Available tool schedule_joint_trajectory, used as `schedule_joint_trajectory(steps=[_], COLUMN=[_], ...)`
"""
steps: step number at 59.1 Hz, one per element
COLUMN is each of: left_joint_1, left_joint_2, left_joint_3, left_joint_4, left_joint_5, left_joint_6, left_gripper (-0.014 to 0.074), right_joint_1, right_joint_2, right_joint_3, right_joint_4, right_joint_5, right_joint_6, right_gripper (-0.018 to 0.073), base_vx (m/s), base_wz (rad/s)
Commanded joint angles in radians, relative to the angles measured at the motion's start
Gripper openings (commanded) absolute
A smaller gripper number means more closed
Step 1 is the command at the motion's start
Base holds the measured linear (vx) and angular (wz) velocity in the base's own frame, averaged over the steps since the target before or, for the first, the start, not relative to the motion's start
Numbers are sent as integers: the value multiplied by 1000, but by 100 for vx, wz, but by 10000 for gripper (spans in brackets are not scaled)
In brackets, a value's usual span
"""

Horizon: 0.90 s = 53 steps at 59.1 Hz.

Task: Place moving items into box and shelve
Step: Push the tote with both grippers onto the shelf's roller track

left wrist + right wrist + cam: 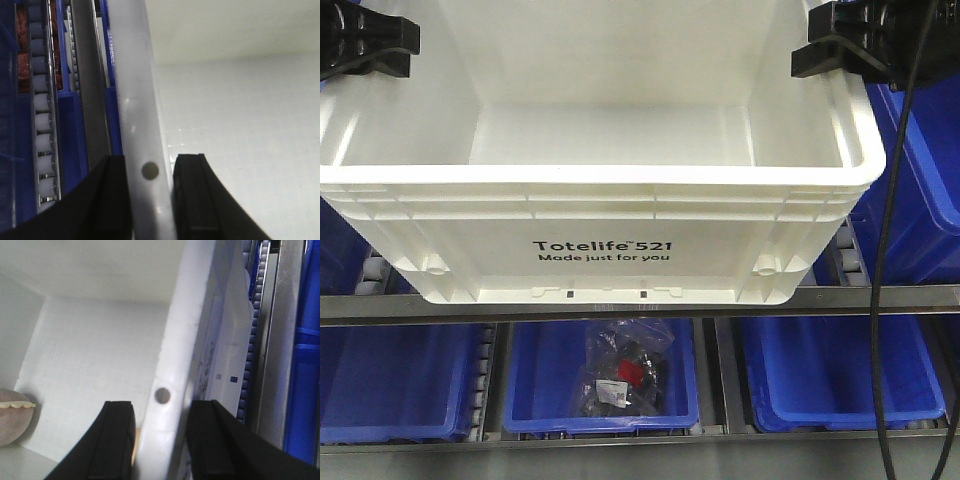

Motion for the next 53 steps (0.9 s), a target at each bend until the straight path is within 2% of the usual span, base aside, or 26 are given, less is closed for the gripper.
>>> schedule_joint_trajectory(steps=[1,11,23,35,45,53], left_joint_1=[-18,-18,-18,-18,-18,-18], left_joint_2=[-40,-37,-5,37,72,102], left_joint_3=[-46,-46,-43,-43,-43,-43], left_joint_4=[-72,-26,-19,7,8,53], left_joint_5=[-142,-146,-160,-241,-263,-306], left_joint_6=[15,14,14,14,14,14], left_gripper=[-13,-13,-13,-13,-13,-13], right_joint_1=[15,15,15,15,15,15], right_joint_2=[-50,-39,-18,9,47,81], right_joint_3=[-48,-48,-48,-48,-48,-48], right_joint_4=[143,146,146,146,147,147], right_joint_5=[-113,-122,-147,-218,-254,-277], right_joint_6=[-34,-34,-49,-107,-124,-136], right_gripper=[-13,-13,-13,-13,-13,-13], base_vx=[0,0,0,0,0,0], base_wz=[0,0,0,0,0,0])
